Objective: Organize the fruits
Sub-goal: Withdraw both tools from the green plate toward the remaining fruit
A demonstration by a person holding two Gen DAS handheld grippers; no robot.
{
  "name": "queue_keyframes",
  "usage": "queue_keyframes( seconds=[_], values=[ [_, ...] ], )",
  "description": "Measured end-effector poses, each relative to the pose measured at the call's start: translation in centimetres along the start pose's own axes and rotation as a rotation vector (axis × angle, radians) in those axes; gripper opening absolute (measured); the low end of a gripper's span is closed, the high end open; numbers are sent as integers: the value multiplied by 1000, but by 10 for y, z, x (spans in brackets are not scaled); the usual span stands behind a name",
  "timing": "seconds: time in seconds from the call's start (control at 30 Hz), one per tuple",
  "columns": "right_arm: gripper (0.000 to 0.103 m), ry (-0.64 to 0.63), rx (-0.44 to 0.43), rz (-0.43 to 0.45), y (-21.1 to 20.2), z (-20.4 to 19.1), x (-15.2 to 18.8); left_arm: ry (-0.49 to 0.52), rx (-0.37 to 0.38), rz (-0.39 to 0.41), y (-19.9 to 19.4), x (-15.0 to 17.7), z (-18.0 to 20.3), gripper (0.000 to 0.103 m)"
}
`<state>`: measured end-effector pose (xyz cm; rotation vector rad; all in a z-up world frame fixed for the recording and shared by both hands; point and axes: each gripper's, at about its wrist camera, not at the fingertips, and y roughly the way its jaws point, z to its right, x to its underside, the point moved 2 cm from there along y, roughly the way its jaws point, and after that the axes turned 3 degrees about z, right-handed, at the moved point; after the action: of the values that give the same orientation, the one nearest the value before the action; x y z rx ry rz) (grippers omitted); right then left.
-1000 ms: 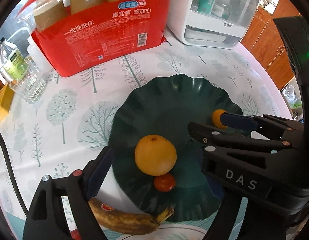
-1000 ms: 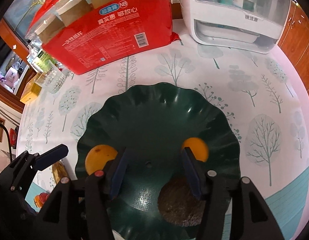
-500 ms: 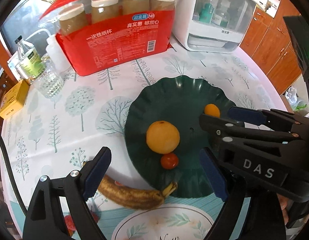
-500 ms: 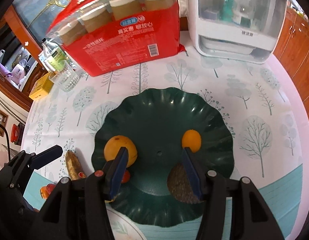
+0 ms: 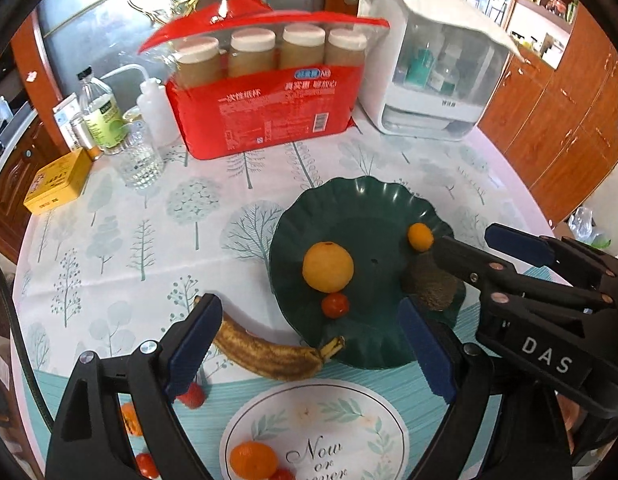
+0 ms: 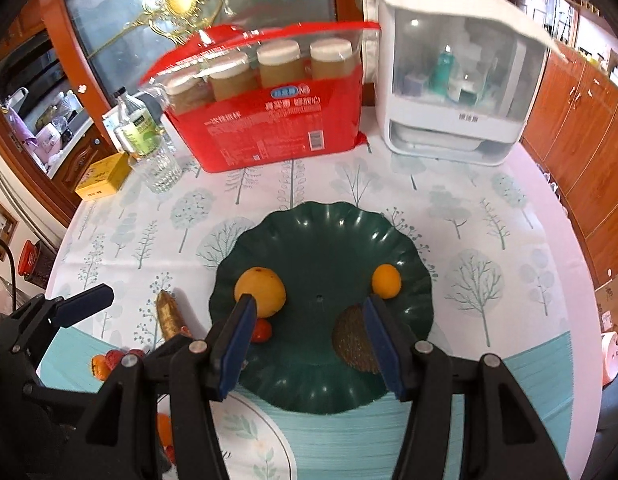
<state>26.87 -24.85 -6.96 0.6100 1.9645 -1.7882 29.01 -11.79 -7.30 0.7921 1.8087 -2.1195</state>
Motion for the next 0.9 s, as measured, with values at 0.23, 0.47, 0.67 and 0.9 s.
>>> queue_keyframes(
  seconds=[0.23,0.47,0.67,0.9],
  values=[
    [56,-30,-20,50,-34,-11,5,-14,-10,49,-37,11,-3,90],
    [56,-87,-40,81,-55,-31,15,-30,-53,83,-72,32,-22,90],
    [56,-131,-77,92,-65,-52,25,-83,-98,92,-94,52,-57,90],
    [56,-190,-129,93,-68,-79,36,-144,-137,96,-115,78,-97,91]
  ],
)
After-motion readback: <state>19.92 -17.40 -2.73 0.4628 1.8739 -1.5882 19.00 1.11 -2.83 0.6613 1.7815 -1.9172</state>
